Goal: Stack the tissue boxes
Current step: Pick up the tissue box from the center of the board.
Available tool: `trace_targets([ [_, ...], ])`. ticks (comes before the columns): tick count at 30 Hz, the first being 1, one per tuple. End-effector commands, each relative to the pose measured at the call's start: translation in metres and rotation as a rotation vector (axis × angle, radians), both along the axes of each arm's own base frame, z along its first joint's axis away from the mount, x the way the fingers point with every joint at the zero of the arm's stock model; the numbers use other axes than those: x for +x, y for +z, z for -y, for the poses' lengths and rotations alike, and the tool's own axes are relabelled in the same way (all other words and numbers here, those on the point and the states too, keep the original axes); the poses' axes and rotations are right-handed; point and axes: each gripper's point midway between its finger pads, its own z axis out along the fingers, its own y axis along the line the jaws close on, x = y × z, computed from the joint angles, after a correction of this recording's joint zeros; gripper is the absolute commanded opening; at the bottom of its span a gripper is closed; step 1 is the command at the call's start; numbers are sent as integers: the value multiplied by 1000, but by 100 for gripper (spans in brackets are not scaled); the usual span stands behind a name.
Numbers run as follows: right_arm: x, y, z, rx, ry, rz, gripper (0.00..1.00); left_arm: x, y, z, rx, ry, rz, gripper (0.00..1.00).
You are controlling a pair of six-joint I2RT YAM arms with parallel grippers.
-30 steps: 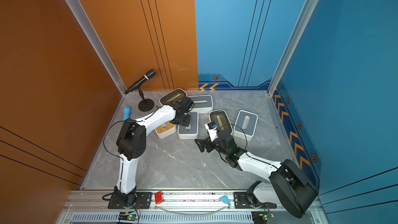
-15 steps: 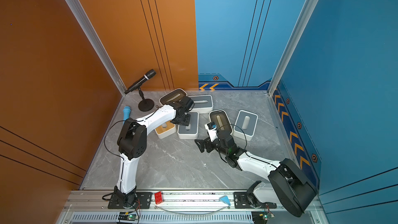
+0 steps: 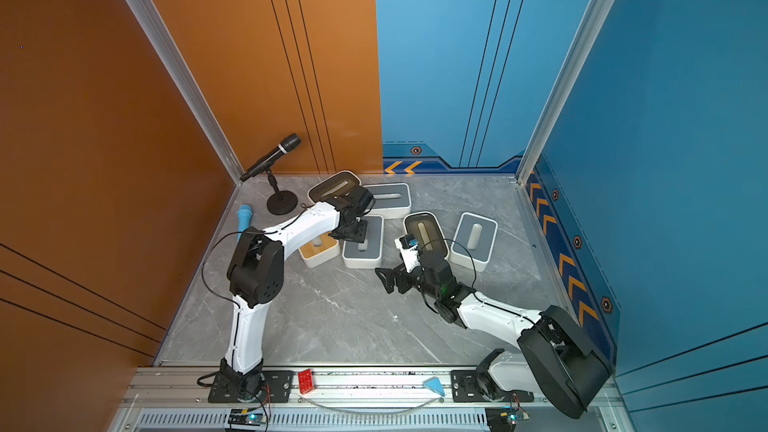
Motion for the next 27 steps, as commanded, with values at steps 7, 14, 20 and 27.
trace_targets([
  [7, 3, 13, -7, 8, 24, 45, 100, 1, -10, 4, -29, 14, -35, 48],
  [14, 4, 12, -5, 4, 19, 47, 100, -3, 4, 13, -78, 12, -20, 43],
  [20, 5, 17, 0, 21, 11, 55, 100, -7, 40, 17, -107, 13, 51, 40],
  [27, 6, 29, 13, 90, -9, 61, 100, -24, 78, 16, -185, 16, 126, 38],
])
